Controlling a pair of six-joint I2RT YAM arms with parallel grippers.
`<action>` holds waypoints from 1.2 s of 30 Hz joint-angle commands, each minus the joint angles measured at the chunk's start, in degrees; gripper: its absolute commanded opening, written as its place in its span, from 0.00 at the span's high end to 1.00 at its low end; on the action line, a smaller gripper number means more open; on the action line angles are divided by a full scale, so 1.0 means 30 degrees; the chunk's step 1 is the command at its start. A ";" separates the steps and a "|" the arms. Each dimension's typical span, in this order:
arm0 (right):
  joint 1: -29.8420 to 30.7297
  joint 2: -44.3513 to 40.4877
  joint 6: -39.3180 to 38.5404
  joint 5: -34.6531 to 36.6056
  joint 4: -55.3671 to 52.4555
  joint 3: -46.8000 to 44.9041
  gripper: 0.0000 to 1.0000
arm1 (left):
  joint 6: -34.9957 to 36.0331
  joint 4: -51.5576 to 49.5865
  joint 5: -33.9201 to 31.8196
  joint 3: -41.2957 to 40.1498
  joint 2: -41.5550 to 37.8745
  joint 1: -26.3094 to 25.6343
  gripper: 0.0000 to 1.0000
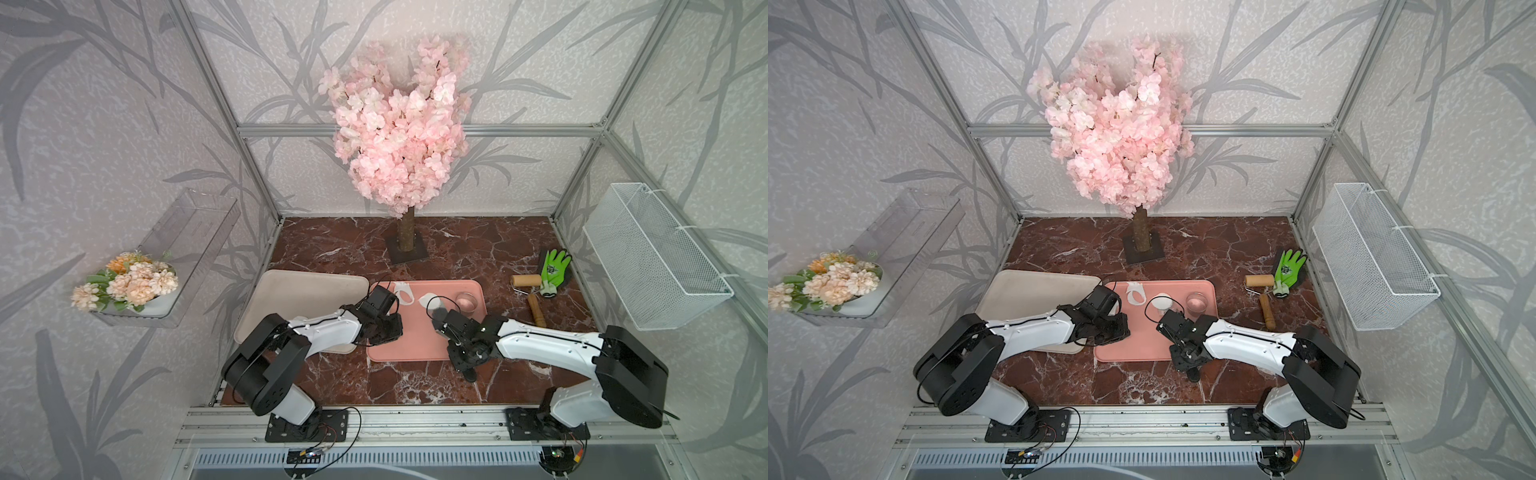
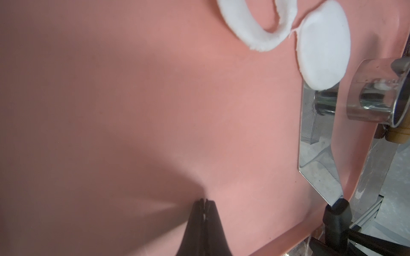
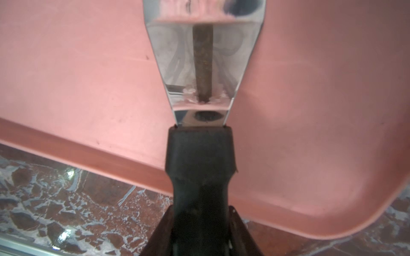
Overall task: Roll out the dumpling wrappers from the dough
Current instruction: Scoop the dumpling wrapper from the work surface.
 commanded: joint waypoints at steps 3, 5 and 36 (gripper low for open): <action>-0.0155 -0.0931 0.0237 0.2619 0.4086 -0.2001 1.00 | -0.0077 -0.1152 -0.0392 -0.0299 0.0218 -0.0044 1.00; -0.0139 -0.1239 0.0171 0.2760 0.4692 -0.2566 1.00 | -0.0101 -0.1210 -0.0410 -0.0281 0.0169 -0.0032 1.00; -0.0476 0.3382 0.0054 0.1007 0.1197 0.3225 1.00 | -0.0110 -0.1779 -0.0835 -0.0498 -0.0120 -0.0093 1.00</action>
